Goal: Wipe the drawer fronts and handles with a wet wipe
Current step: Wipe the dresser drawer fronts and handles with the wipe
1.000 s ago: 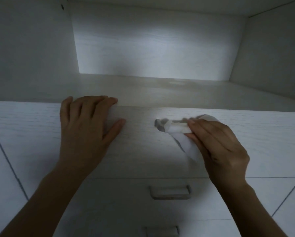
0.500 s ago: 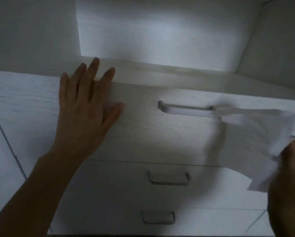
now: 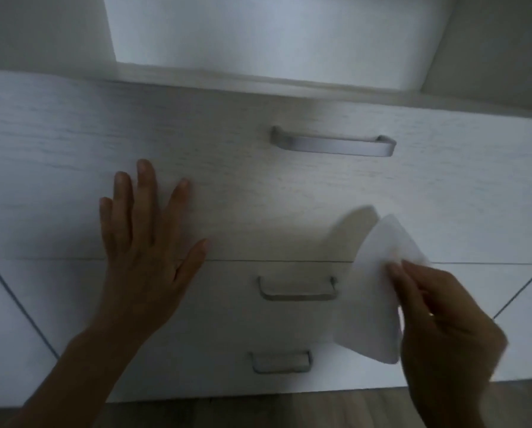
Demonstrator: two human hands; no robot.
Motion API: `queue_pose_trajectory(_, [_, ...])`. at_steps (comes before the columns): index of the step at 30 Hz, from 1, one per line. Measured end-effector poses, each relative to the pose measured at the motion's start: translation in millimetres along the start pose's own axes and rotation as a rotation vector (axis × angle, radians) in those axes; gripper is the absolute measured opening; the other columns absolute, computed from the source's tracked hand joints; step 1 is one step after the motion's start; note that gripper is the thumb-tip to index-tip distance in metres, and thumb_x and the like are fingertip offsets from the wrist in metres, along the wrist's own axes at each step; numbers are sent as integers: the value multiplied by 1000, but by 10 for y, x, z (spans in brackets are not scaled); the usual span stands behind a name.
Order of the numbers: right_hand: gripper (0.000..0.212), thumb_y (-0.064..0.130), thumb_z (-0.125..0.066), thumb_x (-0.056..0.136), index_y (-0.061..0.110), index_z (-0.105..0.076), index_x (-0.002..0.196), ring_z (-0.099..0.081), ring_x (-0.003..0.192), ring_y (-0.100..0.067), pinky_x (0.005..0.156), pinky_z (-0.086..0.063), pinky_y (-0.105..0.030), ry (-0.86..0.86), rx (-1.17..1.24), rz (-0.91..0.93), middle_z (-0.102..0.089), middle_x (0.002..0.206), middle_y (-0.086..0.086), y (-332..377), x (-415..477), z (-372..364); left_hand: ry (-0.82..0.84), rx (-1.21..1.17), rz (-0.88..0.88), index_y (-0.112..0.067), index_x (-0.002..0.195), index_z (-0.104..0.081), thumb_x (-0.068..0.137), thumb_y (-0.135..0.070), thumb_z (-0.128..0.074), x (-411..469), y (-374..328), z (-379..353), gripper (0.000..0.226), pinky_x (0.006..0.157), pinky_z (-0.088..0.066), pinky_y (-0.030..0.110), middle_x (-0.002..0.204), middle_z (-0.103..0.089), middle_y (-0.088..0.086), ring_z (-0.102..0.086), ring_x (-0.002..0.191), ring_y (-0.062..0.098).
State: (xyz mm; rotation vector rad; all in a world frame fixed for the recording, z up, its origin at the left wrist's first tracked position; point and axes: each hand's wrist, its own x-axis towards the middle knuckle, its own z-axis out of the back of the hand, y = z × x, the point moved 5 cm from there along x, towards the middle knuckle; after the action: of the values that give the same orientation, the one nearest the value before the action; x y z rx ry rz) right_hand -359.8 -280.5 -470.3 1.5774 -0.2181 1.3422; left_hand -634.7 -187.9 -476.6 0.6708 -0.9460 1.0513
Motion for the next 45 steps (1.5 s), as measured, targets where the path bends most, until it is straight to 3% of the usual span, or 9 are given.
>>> queue_pose_trajectory(2, [9,24,-61,87,23,-67,93,-61,88,2,85,-46,-8,20,-95,207,-67,93,9,-11,-181,-140,9,-36,11,-9,152,-22,105,-51,-21,17,7,-20,64,121,5,44,156,-4,25,-3,145,43])
queue_pose_trajectory(6, [26,21,-59,88,4,-69,103,-62,105,-12,100,-45,-18,177,-140,267,-64,112,-3,-332,-497,-435,0,-41,23,-12,154,-16,105,-52,-21,13,-1,-55,64,120,9,44,156,0,25,1,145,45])
queue_pose_trajectory(9, [30,19,-57,91,1,-63,114,-55,119,-18,107,-40,-22,253,-155,351,-62,121,-10,-441,-621,-536,-2,-39,22,-12,153,-15,104,-55,-22,32,-17,-84,66,120,13,43,155,1,27,3,143,46])
queue_pose_trajectory(16, [33,21,-53,96,1,-57,123,-48,131,-23,110,-38,-31,303,-132,441,-56,130,-13,-458,-693,-660,9,61,-31,-17,153,-7,101,-62,-21,45,18,-156,70,118,17,43,151,1,31,3,139,49])
queue_pose_trajectory(19, [28,18,-57,97,2,-61,120,-52,127,-26,106,-43,-44,269,-137,518,-59,128,-12,-412,-721,-773,-12,88,-38,-18,154,-6,100,-63,-23,41,15,-175,72,117,17,46,150,0,33,2,139,51])
queue_pose_trajectory(25, [30,6,-67,88,5,-65,118,-61,113,-20,97,-47,-32,315,-118,725,-67,120,-9,-148,-682,-1036,-29,78,-31,-20,157,10,101,-61,-25,-95,-42,-271,78,118,12,51,151,0,32,0,141,50])
queue_pose_trajectory(32, [21,13,-59,95,2,-65,112,-60,110,-22,96,-48,-33,269,-162,621,-67,113,-12,-403,-575,-725,-40,123,-124,-16,159,-8,104,-50,-37,-576,-72,-426,71,119,-8,57,161,-2,21,-3,151,39])
queue_pose_trajectory(38, [21,15,-59,96,-1,-71,104,-60,100,-22,86,-50,-31,268,-163,691,-71,102,-14,-108,-672,-1117,-34,142,-161,-17,154,-20,104,-49,-35,-826,-59,-526,61,119,-10,55,165,6,14,-17,141,41])
queue_pose_trajectory(45, [20,16,-64,93,1,-72,104,-61,99,-22,90,-49,-31,269,-194,610,-71,101,-11,-361,-574,-760,-72,180,-178,-16,158,-13,104,-51,-34,-839,-25,-568,68,119,-11,55,165,4,15,-19,139,41])
